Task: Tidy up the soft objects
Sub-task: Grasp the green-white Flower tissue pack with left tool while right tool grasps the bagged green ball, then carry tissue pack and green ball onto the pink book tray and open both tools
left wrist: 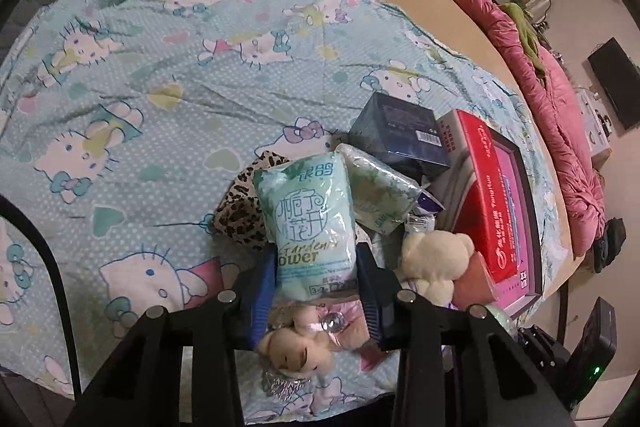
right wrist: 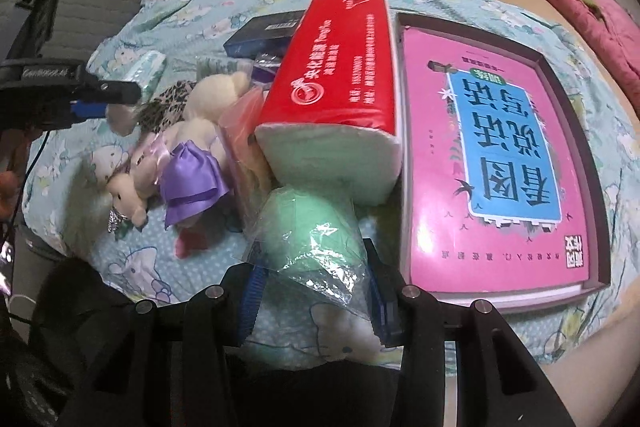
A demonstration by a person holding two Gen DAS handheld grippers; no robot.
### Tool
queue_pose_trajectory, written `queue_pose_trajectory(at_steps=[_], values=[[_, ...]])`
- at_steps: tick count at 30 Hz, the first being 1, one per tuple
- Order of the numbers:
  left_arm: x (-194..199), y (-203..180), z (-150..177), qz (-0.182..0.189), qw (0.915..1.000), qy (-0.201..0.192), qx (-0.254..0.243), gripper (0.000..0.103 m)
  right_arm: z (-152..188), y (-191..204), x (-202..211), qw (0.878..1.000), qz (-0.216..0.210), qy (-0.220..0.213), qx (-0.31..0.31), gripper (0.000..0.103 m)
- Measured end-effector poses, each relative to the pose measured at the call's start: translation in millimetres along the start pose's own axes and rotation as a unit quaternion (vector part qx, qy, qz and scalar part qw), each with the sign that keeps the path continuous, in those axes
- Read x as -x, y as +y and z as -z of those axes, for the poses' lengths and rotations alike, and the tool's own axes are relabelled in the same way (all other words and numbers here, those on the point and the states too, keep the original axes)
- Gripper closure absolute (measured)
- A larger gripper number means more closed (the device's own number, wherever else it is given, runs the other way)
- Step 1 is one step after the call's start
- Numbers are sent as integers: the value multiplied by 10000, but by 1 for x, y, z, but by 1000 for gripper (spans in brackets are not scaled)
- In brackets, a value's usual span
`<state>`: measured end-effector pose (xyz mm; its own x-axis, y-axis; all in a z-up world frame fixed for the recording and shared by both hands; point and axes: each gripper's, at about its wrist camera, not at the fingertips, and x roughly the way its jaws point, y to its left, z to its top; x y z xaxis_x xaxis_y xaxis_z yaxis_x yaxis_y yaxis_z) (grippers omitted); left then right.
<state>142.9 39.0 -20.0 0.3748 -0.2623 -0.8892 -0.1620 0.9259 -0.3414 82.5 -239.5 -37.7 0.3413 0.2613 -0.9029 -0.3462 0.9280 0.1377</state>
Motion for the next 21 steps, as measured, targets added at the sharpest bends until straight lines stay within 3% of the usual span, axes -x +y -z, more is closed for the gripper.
queue_pose_trajectory(at_steps=[11, 21], values=[[41, -41, 20, -80, 9975, -401, -576, 64, -2, -9, 44, 9979, -212, -461, -399, 57], [59, -85, 48, 21, 9939, -524, -974, 64, -3, -16, 85, 9930, -258, -966, -626, 57]])
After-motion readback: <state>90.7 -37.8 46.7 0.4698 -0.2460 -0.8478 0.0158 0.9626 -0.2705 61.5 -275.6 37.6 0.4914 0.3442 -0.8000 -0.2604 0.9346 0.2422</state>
